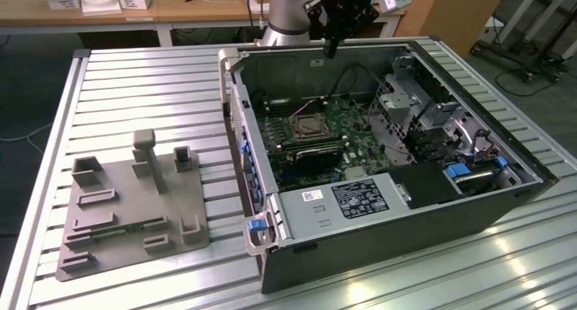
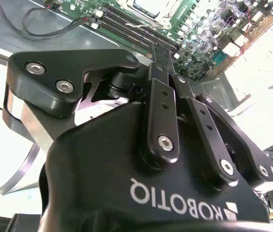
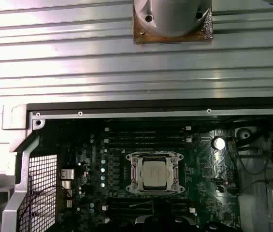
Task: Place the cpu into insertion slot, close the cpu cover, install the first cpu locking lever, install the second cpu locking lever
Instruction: 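Install the first cpu locking lever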
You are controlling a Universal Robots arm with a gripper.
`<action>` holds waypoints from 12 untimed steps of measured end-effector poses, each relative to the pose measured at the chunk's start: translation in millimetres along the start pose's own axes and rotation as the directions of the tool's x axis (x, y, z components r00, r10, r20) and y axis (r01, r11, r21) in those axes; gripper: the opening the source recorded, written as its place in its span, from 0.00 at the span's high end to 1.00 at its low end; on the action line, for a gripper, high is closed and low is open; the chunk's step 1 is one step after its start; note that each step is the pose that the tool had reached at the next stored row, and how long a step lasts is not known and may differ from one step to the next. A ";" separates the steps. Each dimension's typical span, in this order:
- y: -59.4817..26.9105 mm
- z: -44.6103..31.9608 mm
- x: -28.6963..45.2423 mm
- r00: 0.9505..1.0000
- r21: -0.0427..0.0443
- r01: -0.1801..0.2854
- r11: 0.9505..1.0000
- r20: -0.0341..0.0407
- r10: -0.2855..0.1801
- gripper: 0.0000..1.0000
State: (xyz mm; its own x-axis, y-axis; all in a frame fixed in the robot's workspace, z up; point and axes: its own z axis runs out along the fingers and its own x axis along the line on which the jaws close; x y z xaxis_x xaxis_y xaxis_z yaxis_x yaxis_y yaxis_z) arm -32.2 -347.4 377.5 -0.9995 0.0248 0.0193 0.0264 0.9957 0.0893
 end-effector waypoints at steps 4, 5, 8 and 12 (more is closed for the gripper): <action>0.0 0.0 0.0 1.000 0.000 0.000 1.000 0.000 0.000 0.90; 0.0 0.0 0.0 1.000 0.000 0.000 1.000 0.000 0.000 0.90; 0.0 0.0 0.0 1.000 0.000 0.000 1.000 0.000 0.000 0.90; 0.0 0.0 0.0 1.000 0.000 0.000 1.000 0.000 0.000 0.90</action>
State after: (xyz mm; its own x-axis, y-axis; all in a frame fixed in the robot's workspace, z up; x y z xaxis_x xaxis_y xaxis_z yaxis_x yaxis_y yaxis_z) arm -32.2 -347.4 377.5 -0.9995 0.0248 0.0193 0.0264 0.9957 0.0893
